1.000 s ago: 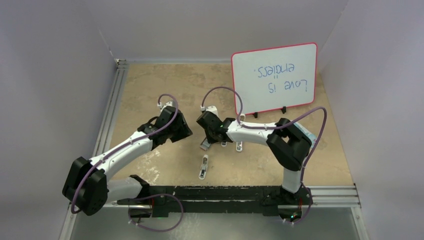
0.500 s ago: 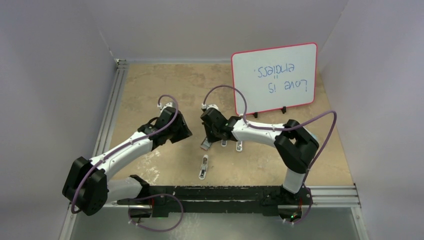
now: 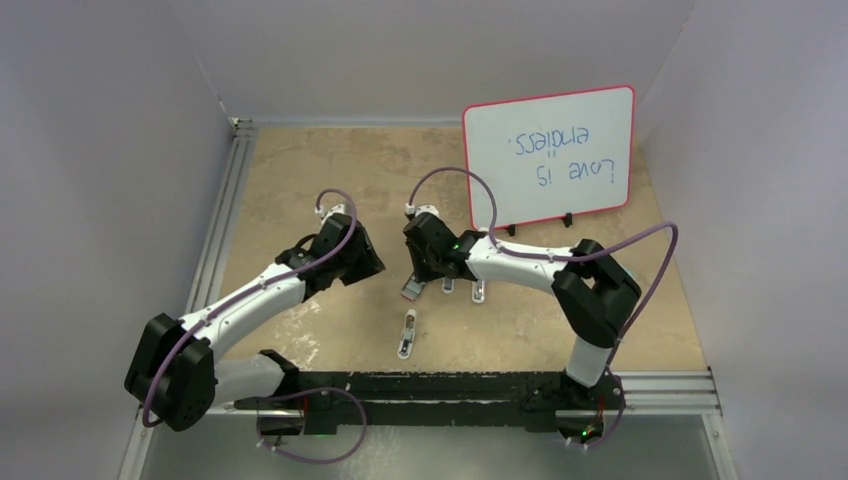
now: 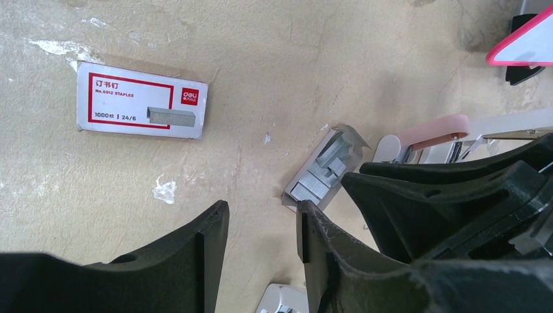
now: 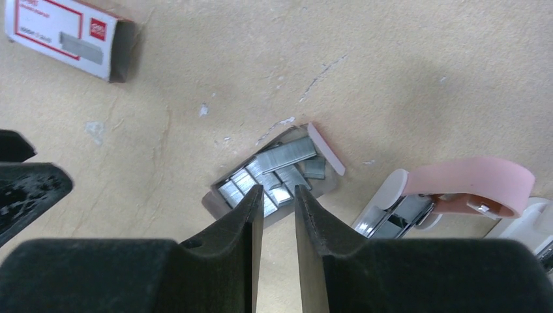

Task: Load the staples into the stapler
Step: Pick up the staple from the staple box.

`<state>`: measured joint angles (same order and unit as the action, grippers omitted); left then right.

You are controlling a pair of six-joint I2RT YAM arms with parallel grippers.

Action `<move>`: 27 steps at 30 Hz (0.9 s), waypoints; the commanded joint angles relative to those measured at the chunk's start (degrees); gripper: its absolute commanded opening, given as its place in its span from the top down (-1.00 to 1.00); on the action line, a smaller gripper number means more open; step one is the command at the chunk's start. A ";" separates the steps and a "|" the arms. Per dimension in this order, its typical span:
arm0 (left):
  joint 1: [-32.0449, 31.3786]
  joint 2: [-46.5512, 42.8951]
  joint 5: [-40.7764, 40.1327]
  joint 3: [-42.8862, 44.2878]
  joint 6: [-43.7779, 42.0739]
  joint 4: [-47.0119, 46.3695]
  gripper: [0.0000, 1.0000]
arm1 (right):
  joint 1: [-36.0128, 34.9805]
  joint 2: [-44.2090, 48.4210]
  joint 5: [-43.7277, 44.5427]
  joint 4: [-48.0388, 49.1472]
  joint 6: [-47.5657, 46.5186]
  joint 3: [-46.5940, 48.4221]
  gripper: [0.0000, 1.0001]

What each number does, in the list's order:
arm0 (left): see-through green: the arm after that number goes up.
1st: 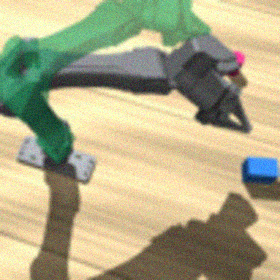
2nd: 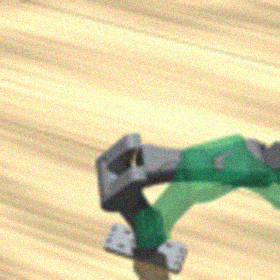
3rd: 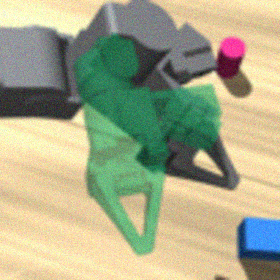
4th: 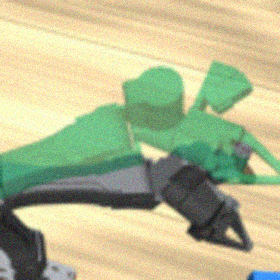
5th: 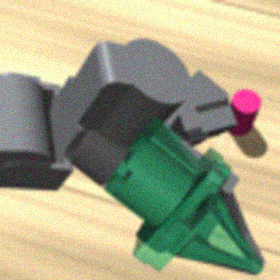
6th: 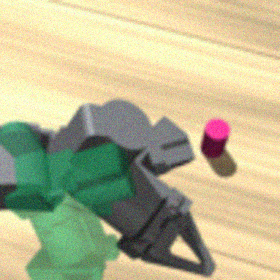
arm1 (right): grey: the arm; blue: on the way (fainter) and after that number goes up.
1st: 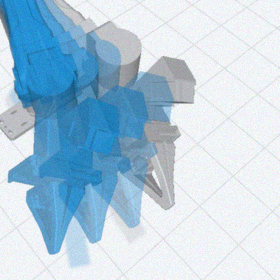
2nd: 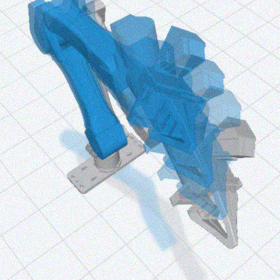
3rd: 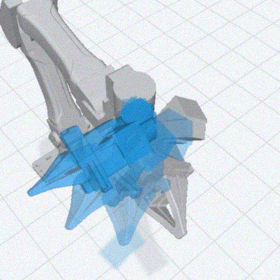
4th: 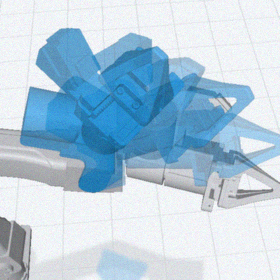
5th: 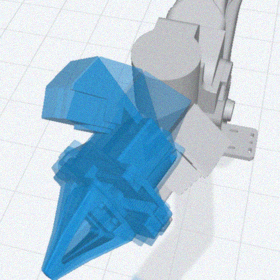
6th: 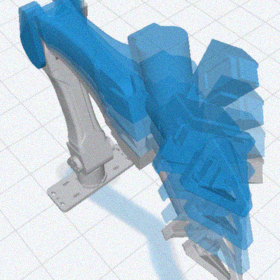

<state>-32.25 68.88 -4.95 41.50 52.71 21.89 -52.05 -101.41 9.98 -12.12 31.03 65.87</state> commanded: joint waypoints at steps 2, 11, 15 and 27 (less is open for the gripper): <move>0.35 -0.48 -0.41 -0.14 -1.36 -2.02 0.16 | 0.59 -1.37 3.84 -0.68 -0.02 2.45 0.49; 0.46 -0.67 -0.41 -0.51 -1.38 -1.99 0.16 | 0.70 -4.30 8.03 -1.83 -0.38 4.08 0.51; 0.48 -0.77 -0.45 -0.63 -1.46 -2.03 0.16 | 0.77 -4.53 8.63 -1.72 -0.54 4.18 0.49; 0.45 -1.02 -0.50 -0.80 -1.46 -1.86 0.16 | 0.74 -6.88 8.30 1.00 -2.53 4.35 0.49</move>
<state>-32.25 68.88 -4.95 41.32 52.31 21.89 -51.62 -107.24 17.08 -12.56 29.63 68.03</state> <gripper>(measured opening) 0.421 0.263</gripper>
